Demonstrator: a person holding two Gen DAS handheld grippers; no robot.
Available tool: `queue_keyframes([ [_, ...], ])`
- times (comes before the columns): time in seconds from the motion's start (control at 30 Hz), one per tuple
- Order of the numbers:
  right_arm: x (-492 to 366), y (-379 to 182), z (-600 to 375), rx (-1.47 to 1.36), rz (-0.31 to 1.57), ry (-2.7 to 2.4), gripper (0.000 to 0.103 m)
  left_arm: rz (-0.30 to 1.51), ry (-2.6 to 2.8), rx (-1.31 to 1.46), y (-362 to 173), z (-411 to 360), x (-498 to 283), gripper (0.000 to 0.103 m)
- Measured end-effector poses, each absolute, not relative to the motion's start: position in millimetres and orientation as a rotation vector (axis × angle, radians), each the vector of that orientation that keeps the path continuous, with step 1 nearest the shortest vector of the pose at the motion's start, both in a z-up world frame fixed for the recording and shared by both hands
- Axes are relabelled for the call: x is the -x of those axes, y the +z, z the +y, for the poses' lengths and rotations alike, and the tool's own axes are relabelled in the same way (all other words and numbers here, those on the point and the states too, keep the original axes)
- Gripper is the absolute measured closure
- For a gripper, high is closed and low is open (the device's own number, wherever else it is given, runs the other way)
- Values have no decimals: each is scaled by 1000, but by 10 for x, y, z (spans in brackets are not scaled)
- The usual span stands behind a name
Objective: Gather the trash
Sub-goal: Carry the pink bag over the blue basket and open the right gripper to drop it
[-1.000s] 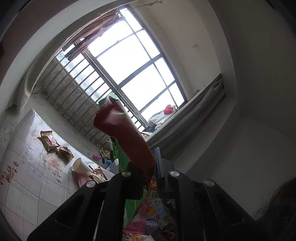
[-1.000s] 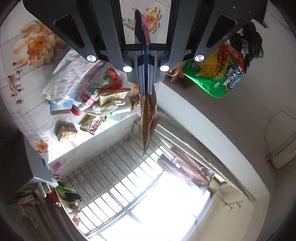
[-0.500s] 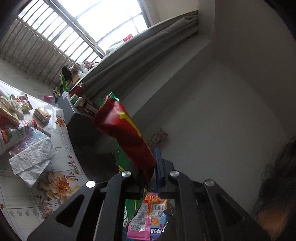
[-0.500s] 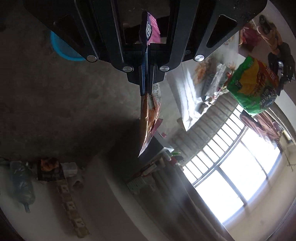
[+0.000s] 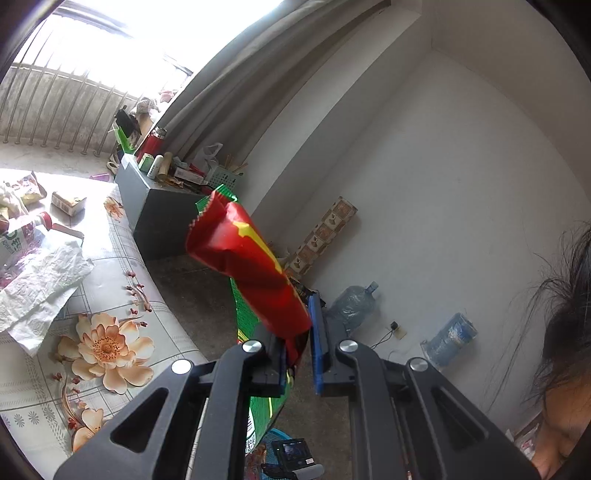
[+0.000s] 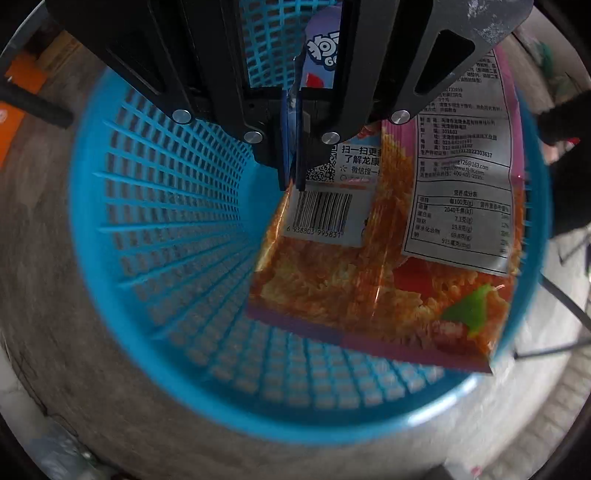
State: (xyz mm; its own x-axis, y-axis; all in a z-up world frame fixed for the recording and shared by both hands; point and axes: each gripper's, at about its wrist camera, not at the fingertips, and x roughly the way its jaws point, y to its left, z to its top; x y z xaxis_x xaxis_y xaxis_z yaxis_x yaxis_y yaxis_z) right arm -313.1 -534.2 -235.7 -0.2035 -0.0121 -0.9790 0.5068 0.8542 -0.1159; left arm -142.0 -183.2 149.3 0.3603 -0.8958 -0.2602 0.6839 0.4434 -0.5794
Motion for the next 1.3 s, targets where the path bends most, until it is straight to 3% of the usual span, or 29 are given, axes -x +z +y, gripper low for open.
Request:
queue_keyframes([
  [0.13, 2921, -2837, -5184, -194, 1922, -447, 100, 600, -1058, 396, 1483, -1870, 1453, 93],
  [0.23, 2841, -3155, -5170, -203, 1990, -425, 86, 609, -1066, 373, 1432, -1923, 1480, 93],
  [0.37, 2813, -3579, -5214, -210, 2087, -425, 83, 632, -1072, 348, 1379, -1994, 1514, 93],
  [0.47, 2743, -3691, -5206, -164, 2166, -435, 69, 647, -1070, 315, 1393, -2038, 1536, 93],
  [0.5, 2715, -3588, -5248, -207, 2134, -434, 63, 647, -1070, 300, 1406, -2051, 1548, 93],
  [0.53, 2725, -3461, -5300, -222, 2101, -428, 50, 642, -1071, 286, 1422, -2060, 1564, 93],
  [0.63, 2611, -3053, -5299, -175, 2021, -392, 38, 617, -1071, 252, 1460, -2080, 1610, 93],
  [0.77, 2412, -2988, -5138, -436, 1932, -241, 38, 612, -1075, 275, 1430, -2082, 1603, 93],
  [0.8, 2380, -3124, -5130, -528, 1941, -240, 47, 617, -1071, 283, 1407, -2080, 1595, 93],
  [0.83, 2371, -3281, -5140, -588, 1955, -275, 66, 623, -1066, 286, 1388, -2080, 1588, 93],
  [0.9, 2368, -3574, -5155, -699, 1980, -344, 76, 637, -1054, 287, 1356, -2069, 1582, 93],
  [1.03, 2494, -3970, -5235, -750, 2042, -414, 76, 647, -1041, 266, 1364, -2036, 1603, 93],
  [1.1, 2560, -4053, -5313, -794, 2049, -444, 63, 649, -1041, 252, 1365, -2036, 1613, 93],
  [1.13, 2575, -4055, -5356, -786, 2067, -470, 64, 653, -1046, 246, 1359, -2052, 1617, 93],
  [1.23, 2539, -3798, -5502, -782, 2025, -453, 65, 685, -1078, 216, 1310, -2183, 1646, 93],
  [1.3, 2527, -3315, -5420, -745, 1939, -404, 60, 699, -1110, 179, 1273, -2321, 1702, 93],
])
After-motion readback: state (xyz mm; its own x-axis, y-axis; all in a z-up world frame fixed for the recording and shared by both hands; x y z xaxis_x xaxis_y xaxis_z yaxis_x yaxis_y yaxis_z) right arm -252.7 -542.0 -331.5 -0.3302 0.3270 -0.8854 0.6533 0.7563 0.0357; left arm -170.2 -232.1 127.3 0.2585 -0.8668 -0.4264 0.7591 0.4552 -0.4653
